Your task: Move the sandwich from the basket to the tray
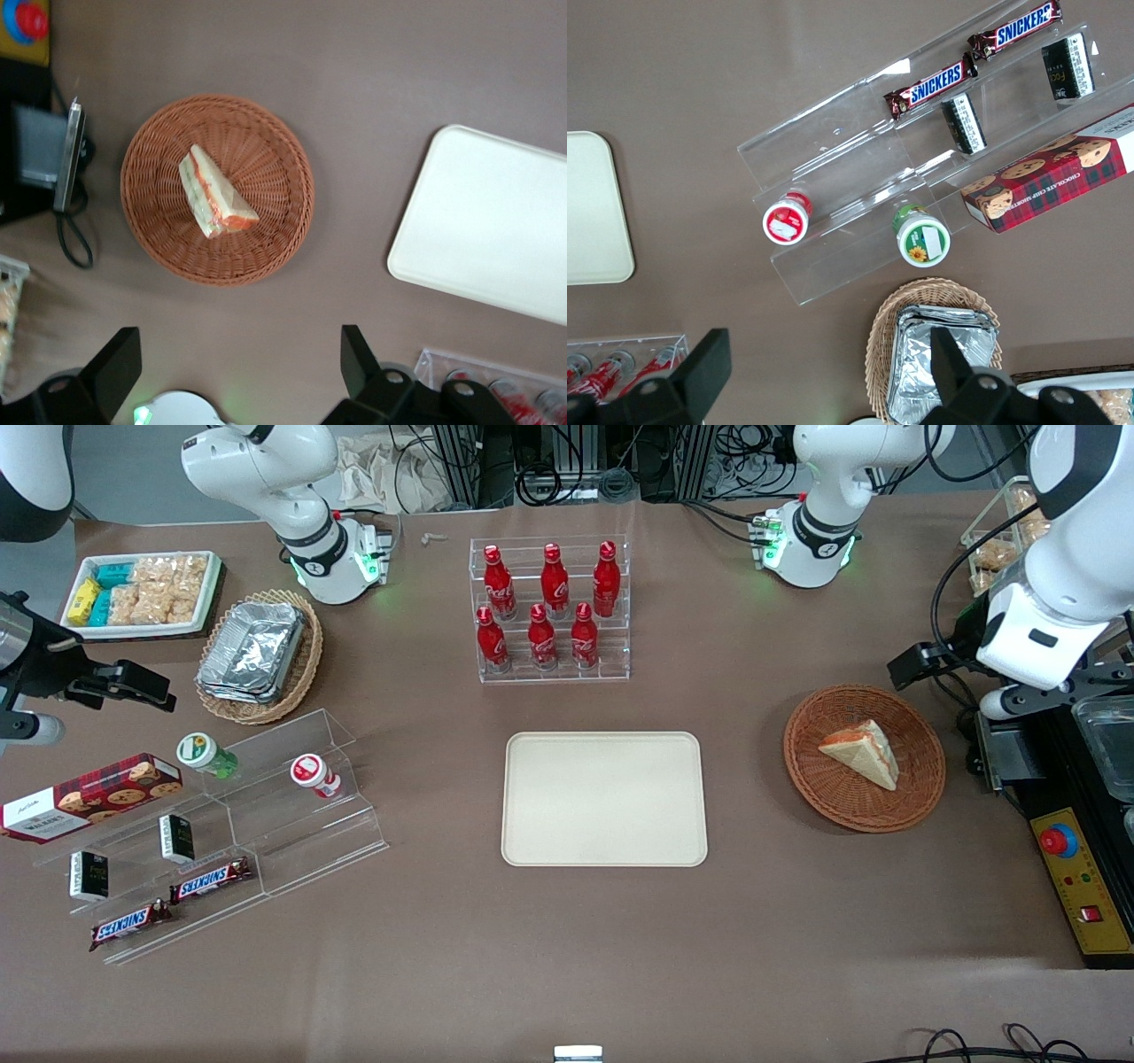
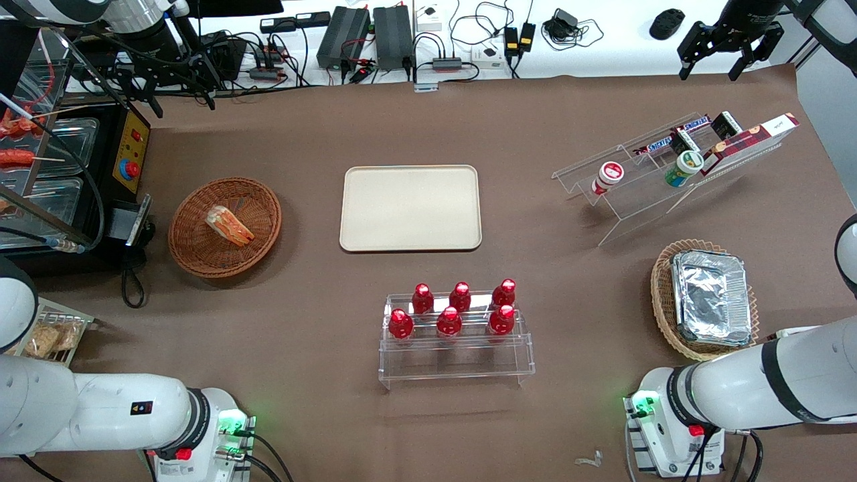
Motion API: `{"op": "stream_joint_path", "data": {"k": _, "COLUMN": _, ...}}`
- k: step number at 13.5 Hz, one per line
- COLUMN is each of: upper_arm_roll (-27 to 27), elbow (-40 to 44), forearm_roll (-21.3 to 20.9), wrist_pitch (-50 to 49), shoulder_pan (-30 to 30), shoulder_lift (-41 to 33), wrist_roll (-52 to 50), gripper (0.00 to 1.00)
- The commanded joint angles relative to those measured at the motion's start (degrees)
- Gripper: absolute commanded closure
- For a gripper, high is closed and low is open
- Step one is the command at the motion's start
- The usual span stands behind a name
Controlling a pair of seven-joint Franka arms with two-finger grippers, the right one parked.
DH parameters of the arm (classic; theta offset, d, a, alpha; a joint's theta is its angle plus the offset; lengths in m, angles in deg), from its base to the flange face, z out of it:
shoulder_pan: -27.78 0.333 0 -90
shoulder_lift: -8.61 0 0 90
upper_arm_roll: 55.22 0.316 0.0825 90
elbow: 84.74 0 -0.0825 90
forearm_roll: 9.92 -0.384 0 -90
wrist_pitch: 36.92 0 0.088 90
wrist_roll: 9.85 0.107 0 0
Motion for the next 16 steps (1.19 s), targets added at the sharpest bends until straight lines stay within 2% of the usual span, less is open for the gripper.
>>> {"op": "stream_joint_path", "data": {"k": 1, "upper_arm_roll": 0.04, "elbow": -2.44, "forearm_roll": -0.27, "wrist_pitch": 1.40, "shoulder_pan": 0.22, "shoulder_lift": -0.90, "wrist_roll": -6.46, "gripper": 0.00}}
{"op": "stream_joint_path", "data": {"k": 7, "upper_arm_roll": 1.71, "elbow": -14.03, "forearm_roll": -0.98, "wrist_pitch": 9.30, "shoulder_pan": 0.31, "shoulder_lift": -3.63, "wrist_roll": -10.05, "gripper": 0.00}}
{"op": "stream_joint_path", "data": {"k": 16, "upper_arm_roll": 3.73, "elbow": -25.99, "forearm_roll": -1.07, "wrist_pitch": 21.25, "shoulder_pan": 0.92, "shoulder_lift": -3.10, "wrist_roll": -13.23, "gripper": 0.00}}
